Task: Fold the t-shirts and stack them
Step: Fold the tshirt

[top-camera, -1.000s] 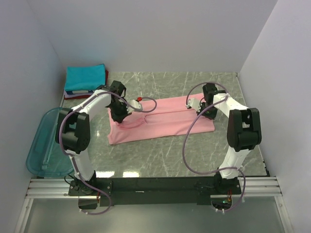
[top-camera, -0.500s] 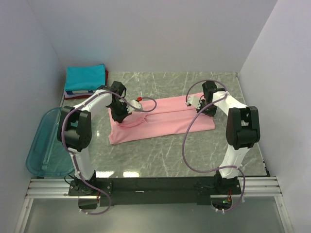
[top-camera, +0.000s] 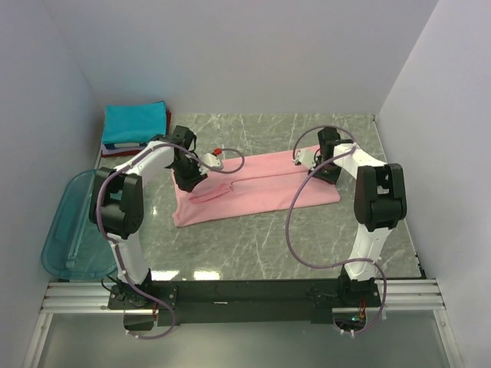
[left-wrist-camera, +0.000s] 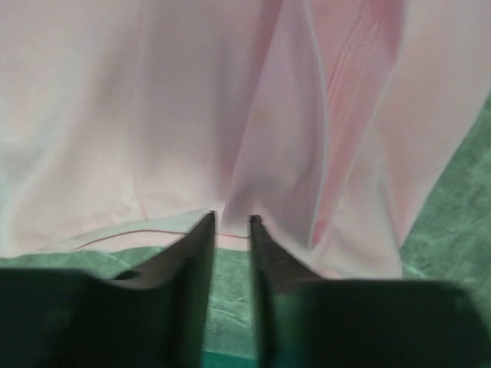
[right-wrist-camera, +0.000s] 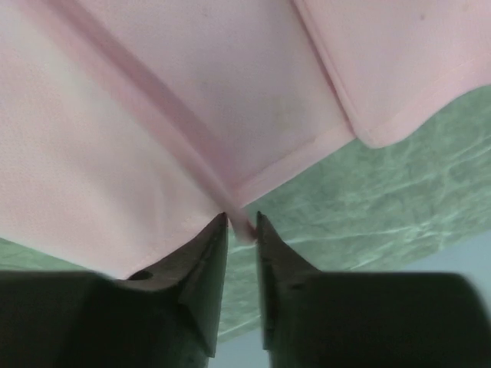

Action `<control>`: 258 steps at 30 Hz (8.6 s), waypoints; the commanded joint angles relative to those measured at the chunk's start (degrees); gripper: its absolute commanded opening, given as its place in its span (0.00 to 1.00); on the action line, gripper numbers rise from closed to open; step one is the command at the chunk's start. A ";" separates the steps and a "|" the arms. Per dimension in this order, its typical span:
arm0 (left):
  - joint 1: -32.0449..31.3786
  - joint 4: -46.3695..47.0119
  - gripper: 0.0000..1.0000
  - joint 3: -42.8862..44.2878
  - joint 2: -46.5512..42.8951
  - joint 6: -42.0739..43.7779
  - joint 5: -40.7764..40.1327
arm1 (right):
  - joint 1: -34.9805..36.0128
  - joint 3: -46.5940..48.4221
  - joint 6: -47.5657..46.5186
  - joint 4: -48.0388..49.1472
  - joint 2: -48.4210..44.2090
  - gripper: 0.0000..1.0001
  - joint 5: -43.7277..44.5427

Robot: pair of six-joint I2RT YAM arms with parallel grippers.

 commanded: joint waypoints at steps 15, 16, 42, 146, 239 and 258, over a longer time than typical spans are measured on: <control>12.80 -1.64 0.61 -12.43 -16.93 -22.53 18.54 | -14.98 13.70 27.12 -22.91 -0.66 0.65 -23.71; 12.80 -0.84 0.62 -13.68 -17.63 -23.43 18.89 | -15.34 13.71 28.70 -23.52 -0.14 0.65 -25.38; 12.80 6.73 0.41 -23.53 -10.16 -27.66 16.70 | -17.45 5.45 32.41 -16.67 5.23 0.22 -24.34; -0.91 28.70 0.26 -4.99 2.84 -55.34 20.48 | -9.01 11.07 38.74 -16.15 -0.22 0.33 -36.03; 15.70 25.80 0.24 6.97 12.78 -63.69 7.91 | 1.53 31.81 41.20 -3.67 23.51 0.33 2.91; 18.34 21.50 0.17 10.13 15.59 -63.25 2.28 | 1.45 32.96 40.84 -5.77 25.09 0.30 4.23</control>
